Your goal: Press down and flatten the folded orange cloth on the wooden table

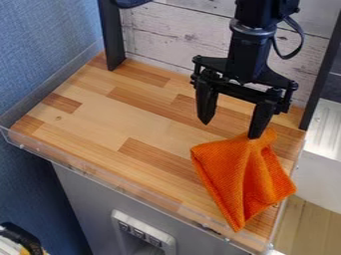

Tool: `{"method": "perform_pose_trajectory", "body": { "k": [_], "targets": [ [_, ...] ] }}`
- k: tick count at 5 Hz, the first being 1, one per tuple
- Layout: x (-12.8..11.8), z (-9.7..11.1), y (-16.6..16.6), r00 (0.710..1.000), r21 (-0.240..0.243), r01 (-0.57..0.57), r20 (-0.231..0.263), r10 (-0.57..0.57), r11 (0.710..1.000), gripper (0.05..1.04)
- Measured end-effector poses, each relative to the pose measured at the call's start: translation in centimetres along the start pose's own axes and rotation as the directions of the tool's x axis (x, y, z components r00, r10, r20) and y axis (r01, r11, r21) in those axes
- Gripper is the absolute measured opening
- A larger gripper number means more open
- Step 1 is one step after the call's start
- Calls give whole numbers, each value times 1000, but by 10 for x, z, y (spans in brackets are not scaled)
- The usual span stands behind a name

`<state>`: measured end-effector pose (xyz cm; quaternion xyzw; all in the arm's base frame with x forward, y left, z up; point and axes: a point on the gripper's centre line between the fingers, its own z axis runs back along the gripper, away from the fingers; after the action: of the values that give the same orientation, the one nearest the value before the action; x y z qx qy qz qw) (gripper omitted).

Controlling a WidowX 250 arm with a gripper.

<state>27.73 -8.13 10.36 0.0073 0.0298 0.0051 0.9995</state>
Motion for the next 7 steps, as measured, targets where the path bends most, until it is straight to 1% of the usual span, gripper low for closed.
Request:
{"method": "perform_pose_trajectory", "body": {
  "k": [1,2,3,4,5,7],
  "targets": [
    [-1,-5,1,1000,-1,15,4,-15,1000,673],
    [-5,-19,1,999,-8,47,14,-47,999,369],
    [-4,-27,-1,995,-22,84,47,-83,996,154],
    [-5,-38,0,990,-24,126,66,-124,992,64],
    [-4,-50,1,985,-16,157,81,-155,987,59],
    [-2,-70,-12,975,7,212,72,-212,977,59]
  ]
}}
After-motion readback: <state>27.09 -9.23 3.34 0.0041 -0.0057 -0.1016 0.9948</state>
